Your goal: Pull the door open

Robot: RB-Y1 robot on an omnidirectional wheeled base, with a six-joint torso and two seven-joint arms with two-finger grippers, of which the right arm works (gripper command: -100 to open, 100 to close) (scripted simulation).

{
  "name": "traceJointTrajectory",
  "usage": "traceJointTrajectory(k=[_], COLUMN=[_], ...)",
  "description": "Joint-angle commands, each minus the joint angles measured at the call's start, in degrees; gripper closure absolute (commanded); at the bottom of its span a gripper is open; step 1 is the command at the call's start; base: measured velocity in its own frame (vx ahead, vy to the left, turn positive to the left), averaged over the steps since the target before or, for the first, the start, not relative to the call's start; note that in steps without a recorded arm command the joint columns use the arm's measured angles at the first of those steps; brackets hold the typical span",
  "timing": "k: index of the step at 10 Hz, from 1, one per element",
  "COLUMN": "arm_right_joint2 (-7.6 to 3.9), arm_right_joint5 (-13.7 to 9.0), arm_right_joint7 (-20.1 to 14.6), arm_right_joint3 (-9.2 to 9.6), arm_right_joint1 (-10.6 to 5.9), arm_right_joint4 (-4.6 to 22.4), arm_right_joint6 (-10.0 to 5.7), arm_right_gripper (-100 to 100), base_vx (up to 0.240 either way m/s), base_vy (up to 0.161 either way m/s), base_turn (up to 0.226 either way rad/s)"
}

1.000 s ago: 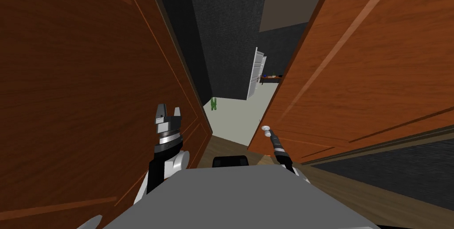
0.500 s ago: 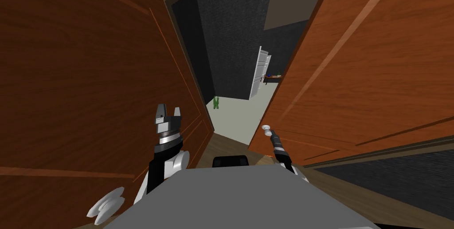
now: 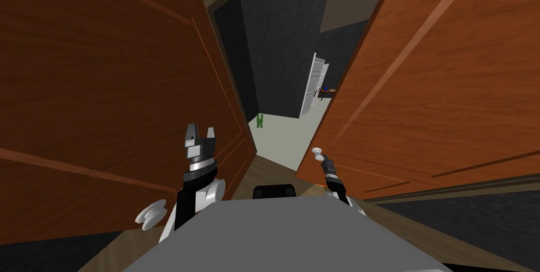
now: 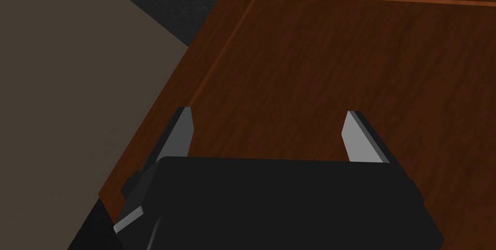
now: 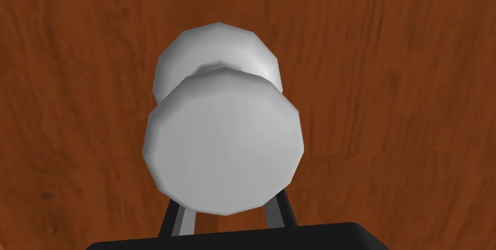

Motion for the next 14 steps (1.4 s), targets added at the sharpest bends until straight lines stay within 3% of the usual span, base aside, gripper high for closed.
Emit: traceJointTrajectory(k=[1,4,5,10,12,14], arm_right_joint2=[-0.05,-0.03,0.11,1.08,1.08,1.62], arm_right_joint5=[-1.63,-2.70,-3.17,-5.55,-5.55,-6.89], arm_right_joint7=[-2.86,-6.31,-7.50,-14.42,-14.62,-18.37], arm_right_joint3=[0.04,0.08,0.16,1.00,1.00,1.47], arm_right_joint1=[-1.00,-1.43,-1.49,-2.96,-2.96,-3.79], arm_right_joint4=[0.35,0.69,1.03,1.57,1.57,1.87], arm_right_joint6=[0.07,0.37,0.91,1.73,1.73,2.19], arm_right_gripper=[100,100,-100,-100,-100,-100], base_vx=[-0.105,-0.070,-0.043,-0.063,-0.049,-0.045], base_vy=[-0.028,-0.025,-0.013,-0.009,0.002,0.000], base_turn=[0.194,0.081,0.025,0.010,0.021,0.001])
